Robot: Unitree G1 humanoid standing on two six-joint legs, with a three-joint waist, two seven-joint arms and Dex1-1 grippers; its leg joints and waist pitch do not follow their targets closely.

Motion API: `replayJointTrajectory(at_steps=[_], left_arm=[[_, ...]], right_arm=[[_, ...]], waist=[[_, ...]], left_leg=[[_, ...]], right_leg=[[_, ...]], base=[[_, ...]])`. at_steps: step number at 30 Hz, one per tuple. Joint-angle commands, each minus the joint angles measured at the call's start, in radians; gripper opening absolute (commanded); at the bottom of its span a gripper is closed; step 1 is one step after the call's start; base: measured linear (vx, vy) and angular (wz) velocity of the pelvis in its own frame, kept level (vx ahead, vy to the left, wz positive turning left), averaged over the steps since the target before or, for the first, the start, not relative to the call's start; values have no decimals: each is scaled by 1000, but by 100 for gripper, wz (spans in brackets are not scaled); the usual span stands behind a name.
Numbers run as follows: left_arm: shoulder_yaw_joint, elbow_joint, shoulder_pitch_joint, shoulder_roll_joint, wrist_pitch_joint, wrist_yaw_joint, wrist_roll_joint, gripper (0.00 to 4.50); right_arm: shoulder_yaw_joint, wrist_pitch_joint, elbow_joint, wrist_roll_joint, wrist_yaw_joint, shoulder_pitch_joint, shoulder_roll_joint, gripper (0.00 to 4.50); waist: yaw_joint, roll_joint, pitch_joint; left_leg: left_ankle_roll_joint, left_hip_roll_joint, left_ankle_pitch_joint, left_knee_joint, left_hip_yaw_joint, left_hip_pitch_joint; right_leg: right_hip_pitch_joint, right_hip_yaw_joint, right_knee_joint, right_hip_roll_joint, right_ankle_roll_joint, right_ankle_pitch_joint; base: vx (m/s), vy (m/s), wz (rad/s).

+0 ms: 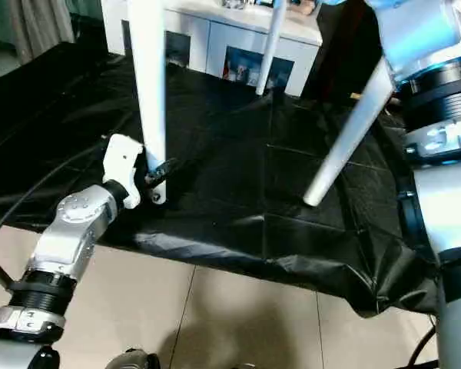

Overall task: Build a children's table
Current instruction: Flip table

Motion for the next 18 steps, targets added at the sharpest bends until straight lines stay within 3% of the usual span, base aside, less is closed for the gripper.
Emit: replayJointTrajectory(at_steps=[1, 2, 3, 4, 5, 6, 7, 8, 9, 10, 11, 12, 13, 14, 15, 16, 17, 18], left_arm=[[9, 11, -43, -2, -18, 16, 10, 154], [11, 33, -53, 1, -28, 18, 13, 154], [12, 48, -61, 3, -37, 19, 16, 154], [13, 54, -64, 4, -40, 20, 16, 154], [14, 63, -69, 5, -45, 20, 17, 154], [14, 63, -69, 5, -45, 20, 17, 154], [14, 68, -71, 6, -49, 21, 16, 154], [14, 78, -75, 8, -55, 21, 16, 154], [15, 118, -93, 21, -77, 20, 20, 154], [14, 149, -107, 33, -94, 22, 28, 154], [14, 150, -108, 34, -95, 22, 28, 154], [17, 177, -122, 44, -106, 18, 32, 154], [17, 189, -130, 50, -112, 20, 36, 154], [16, 199, -139, 55, -115, 19, 39, 154], [16, 206, -146, 59, -118, 19, 42, 154], [16, 212, -151, 62, -119, 24, 47, 154], [16, 218, -156, 64, -122, 28, 51, 154], [15, 226, -161, 67, -125, 32, 56, 154]], right_arm=[[64, -28, 29, 47, 193, 77, 27, 263], [64, -44, 6, 55, 200, 97, 22, 292], [61, -57, -5, 58, 197, 108, 22, 301], [60, -62, -10, 59, 196, 112, 21, 305], [58, -69, -18, 61, 194, 120, 20, 310], [58, -69, -18, 61, 194, 120, 20, 320], [56, -73, -20, 61, 193, 122, 21, 343], [52, -80, -22, 60, 192, 126, 21, 343], [26, -141, -47, 64, 137, 148, 21, 348], [11, -199, -69, 51, 73, 162, 15, 350], [11, -201, -70, 51, 70, 163, 15, 350], [1, -225, -85, 57, 60, 171, 15, 376], [-1, -243, -93, 51, 44, 173, 12, 382], [-9, -263, -102, 56, 30, 178, 11, 382], [-18, -282, -111, 62, 20, 182, 11, 382], [-31, -303, -126, 72, 7, 188, 11, 382], [-44, -320, -138, 82, 0, 195, 12, 382], [-59, -331, -154, 96, -4, 202, 15, 382]], waist=[[-13, 29, -63], [7, 24, -71], [22, 6, -71], [13, -22, -78], [20, -30, -67], [18, -30, -66], [9, -21, -52], [-18, 34, -44], [-47, 49, -59], [-26, 73, -56], [-18, 80, -63], [-16, 43, -67], [-5, 0, -89], [0, 2, -77], [15, -14, -90], [25, -14, -94], [34, -5, -94], [34, 6, -102]], left_leg=[[-243, 95, -889, -177, -46, 52], [-248, 96, -866, -232, -12, 23], [-262, 79, -753, -224, 34, 51], [-241, 70, -676, -149, 22, 92], [-187, 63, -617, 16, -13, 168], [-82, 42, -124, 72, -144, 30], [-112, 51, -164, 52, -145, 55], [-207, 89, -617, -55, -159, 76], [-234, 121, -973, -138, -181, 72], [-239, 122, -1045, -174, -169, 40], [-223, 114, -1039, -181, -153, 33], [-194, 108, -993, -191, -131, 46], [-187, 89, -785, -125, -122, 82], [-194, 82, -724, -81, -118, 92], [-151, 76, -487, -29, -111, 81], [-130, 84, -363, -44, -108, 57], [-125, 93, -280, -58, -106, 45], [-115, 102, -179, -86, -97, 36]], right_leg=[[-2, -21, -25, -10, -132, -430], [41, -35, 71, 6, -150, -313], [0, -17, 41, -2, -158, -346], [-38, 12, -28, -42, -146, -469], [-114, 51, -149, -137, -124, -676], [47, 75, -120, -204, -110, -705], [25, 10, -135, -174, -112, -760], [-9, -54, -77, -39, -76, -641], [22, -68, -2, -5, -102, -284], [51, -75, 67, 1, -131, -136], [63, -81, 85, 5, -138, -23], [68, -58, 80, -5, -127, -71], [44, -4, 7, -60, -115, -299], [11, 11, -52, -103, -119, -507], [27, 20, -101, -145, -102, -680], [51, 23, -95, -142, -104, -637], [57, 20, -87, -131, -118, -551], [56, -1, -45, -81, -162, -257]], base=[[0, 0, 0], [-60, -3, 4], [-35, -51, 17], [-35, -51, 17], [-19, -75, 13], [35, 26, -35], [35, 26, -35], [-11, 87, -36], [-102, 35, -1], [-102, 35, -1], [-80, 3, 3], [-76, -17, -3], [-76, -17, -3], [-78, -59, -12], [-58, -64, -17], [-58, -64, -17], [-28, -45, -18], [0, 0, 0]])
